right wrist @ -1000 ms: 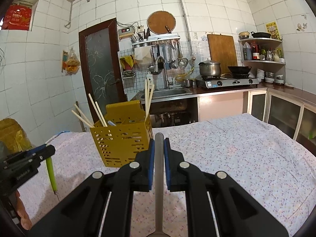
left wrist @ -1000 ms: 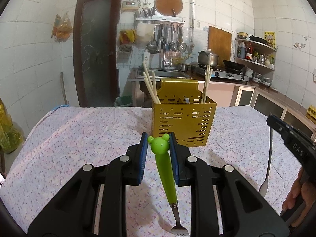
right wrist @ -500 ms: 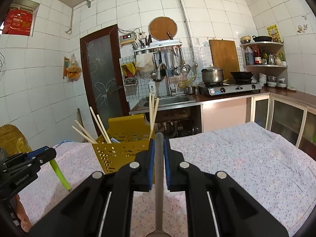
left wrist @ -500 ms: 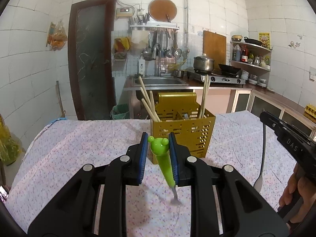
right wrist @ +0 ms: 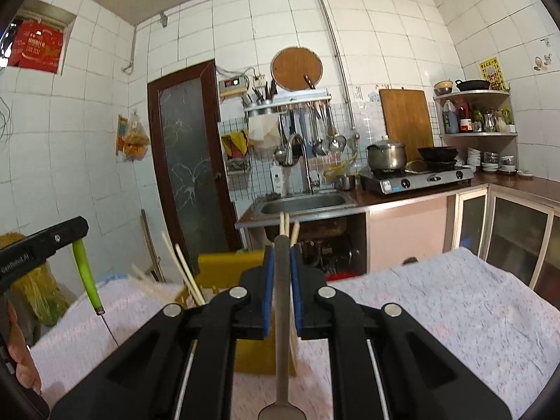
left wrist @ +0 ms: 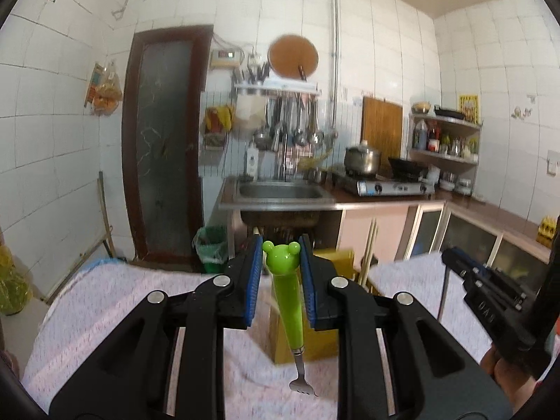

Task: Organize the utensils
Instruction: 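Open the left tool over the yellow holder while the right tool releases the black stick into it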

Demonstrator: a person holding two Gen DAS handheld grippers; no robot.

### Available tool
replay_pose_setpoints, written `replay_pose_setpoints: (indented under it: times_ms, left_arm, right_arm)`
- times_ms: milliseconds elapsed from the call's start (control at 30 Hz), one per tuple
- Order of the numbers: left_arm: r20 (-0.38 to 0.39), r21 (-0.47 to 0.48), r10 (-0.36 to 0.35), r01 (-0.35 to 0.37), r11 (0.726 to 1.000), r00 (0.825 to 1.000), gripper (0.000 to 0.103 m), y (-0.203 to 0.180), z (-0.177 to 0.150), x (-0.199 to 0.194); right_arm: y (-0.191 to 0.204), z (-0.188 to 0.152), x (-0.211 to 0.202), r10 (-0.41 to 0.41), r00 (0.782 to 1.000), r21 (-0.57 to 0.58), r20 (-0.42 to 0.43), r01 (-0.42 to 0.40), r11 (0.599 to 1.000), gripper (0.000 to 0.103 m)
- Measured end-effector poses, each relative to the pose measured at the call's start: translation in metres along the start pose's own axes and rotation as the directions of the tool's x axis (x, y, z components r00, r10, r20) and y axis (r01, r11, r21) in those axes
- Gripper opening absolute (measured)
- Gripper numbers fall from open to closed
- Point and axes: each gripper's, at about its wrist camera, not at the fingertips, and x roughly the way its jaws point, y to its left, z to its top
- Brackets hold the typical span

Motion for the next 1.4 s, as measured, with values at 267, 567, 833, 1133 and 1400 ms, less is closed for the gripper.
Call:
replay_pose_setpoints:
  times_ms: [267, 567, 833, 1133, 1400]
  left_arm:
    - [0.088, -0.002, -0.003, 0.004, 1.0, 0.996, 0.02, -0.011, 0.05, 0.024]
    - [0.041, 0.035, 0.018, -0.019, 0.999, 0.999, 0.02, -0.022, 0.036, 0.097]
    - [-0.055, 0.026, 0.031, -0.03, 0.999, 0.998, 0.02, -0.008, -0.006, 0.133]
    - [-0.114, -0.008, 0.049, -0.05, 0.999, 0.992, 0.025, 0.012, -0.026, 0.108]
    - [-0.09, -0.045, 0.08, -0.084, 0.995, 0.993, 0.094, 0.025, -0.046, 0.021]
  right_arm:
    - [0.02, 0.045, 0.035, 0.018, 0.996, -0.03, 0.093, -0.015, 0.999, 0.01]
    - [0.035, 0.06, 0.087, 0.045, 0.986, -0.059, 0.162, -0.036, 0.998, 0.009]
    - [0.027, 0.01, 0.117, 0.048, 0.997, -0.074, 0.053, -0.044, 0.996, 0.009]
    - [0.01, -0.011, 0.114, -0.005, 0.998, -0.084, -0.056, 0.0, 0.996, 0.016]
    - [-0.009, -0.004, 0.043, -0.03, 0.996, -0.083, -0.086, 0.023, 0.996, 0.078]
